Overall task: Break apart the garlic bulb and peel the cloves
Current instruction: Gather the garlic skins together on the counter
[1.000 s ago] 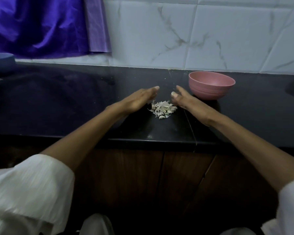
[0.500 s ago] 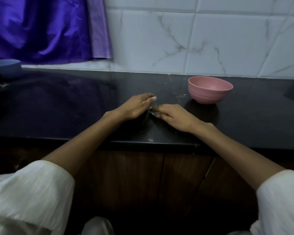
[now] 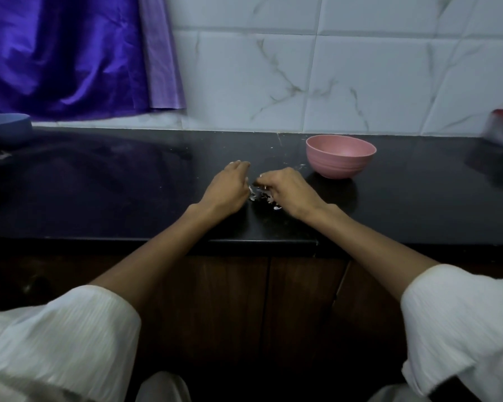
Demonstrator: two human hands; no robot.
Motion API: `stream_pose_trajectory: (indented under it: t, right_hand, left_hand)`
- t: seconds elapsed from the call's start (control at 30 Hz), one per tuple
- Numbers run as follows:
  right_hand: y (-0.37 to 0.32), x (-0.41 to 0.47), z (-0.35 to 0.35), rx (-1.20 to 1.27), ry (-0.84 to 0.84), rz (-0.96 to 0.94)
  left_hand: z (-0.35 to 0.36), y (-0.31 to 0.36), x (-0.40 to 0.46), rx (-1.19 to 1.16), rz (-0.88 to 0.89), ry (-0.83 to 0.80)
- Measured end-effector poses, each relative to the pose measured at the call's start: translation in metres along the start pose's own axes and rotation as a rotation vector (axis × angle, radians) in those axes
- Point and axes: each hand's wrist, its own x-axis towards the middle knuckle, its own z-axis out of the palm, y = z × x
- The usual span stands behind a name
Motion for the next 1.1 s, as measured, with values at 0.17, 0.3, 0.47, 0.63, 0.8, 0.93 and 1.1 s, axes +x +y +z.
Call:
stream_pose_trajectory:
  t: [0.17, 0.3, 0.47, 0.63, 0.8, 0.93, 1.1]
  right_hand:
    - [0.0, -0.003, -0.02, 0.026, 0.152, 0.1]
    - [0.003, -0.008, -0.046, 0.139, 0.225, 0.316]
    - [0.013, -0.042, -0.075, 0.529, 0.42, 0.641]
    - [0.016, -0.092, -0.106, 0.578, 0.48, 0.738]
    - [0.012, -0.184, -0.142, 0.61, 0.551, 0.817]
    - [0.018, -0.264, -0.147, 0.632, 0.562, 0.947]
    - [0.025, -0.351, -0.134, 0.608, 0.521, 1.105]
  left_hand:
    - [0.006, 0.018, -0.008, 0.077, 0.04, 0.031]
    - [0.007, 0.045, -0.014, 0.107, 0.083, 0.079]
    - [0.016, 0.092, -0.019, 0.129, 0.162, 0.069]
    - [0.028, 0.142, -0.031, 0.114, 0.289, 0.071]
    - [0.061, 0.2, -0.068, 0.004, 0.481, 0.042]
    - [0.096, 0.238, -0.104, -0.062, 0.621, 0.024]
    - [0.142, 0.275, -0.135, -0.09, 0.669, -0.085]
